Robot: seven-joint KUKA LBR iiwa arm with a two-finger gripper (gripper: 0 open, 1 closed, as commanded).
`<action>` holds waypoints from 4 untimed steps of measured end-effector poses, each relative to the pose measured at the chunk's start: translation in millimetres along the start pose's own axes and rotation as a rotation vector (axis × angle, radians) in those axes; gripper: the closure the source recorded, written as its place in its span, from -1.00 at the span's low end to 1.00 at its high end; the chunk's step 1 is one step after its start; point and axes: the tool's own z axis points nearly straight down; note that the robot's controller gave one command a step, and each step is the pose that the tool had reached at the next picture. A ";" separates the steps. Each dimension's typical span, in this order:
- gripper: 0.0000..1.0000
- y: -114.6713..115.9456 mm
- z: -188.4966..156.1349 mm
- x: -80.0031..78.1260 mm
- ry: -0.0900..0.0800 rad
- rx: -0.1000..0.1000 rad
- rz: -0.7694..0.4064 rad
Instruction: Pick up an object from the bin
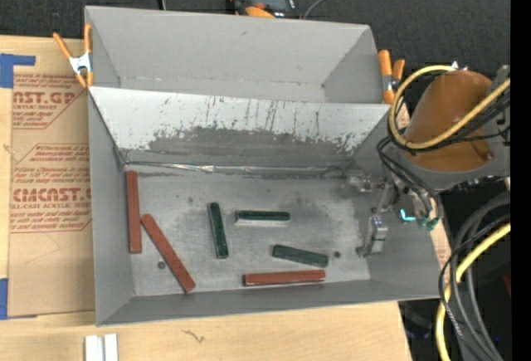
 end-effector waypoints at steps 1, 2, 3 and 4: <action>-1.00 74.8 79.5 8.1 0.000 -0.003 -0.097; -1.00 114.6 74.9 32.4 -0.015 0.001 -0.176; -1.00 61.6 75.6 -1.3 -0.008 0.004 -0.358; 1.00 63.7 75.4 -1.1 -0.007 0.002 -0.359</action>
Offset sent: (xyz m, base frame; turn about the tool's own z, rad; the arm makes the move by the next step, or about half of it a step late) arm -0.0068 0.0700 -0.0754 -0.0911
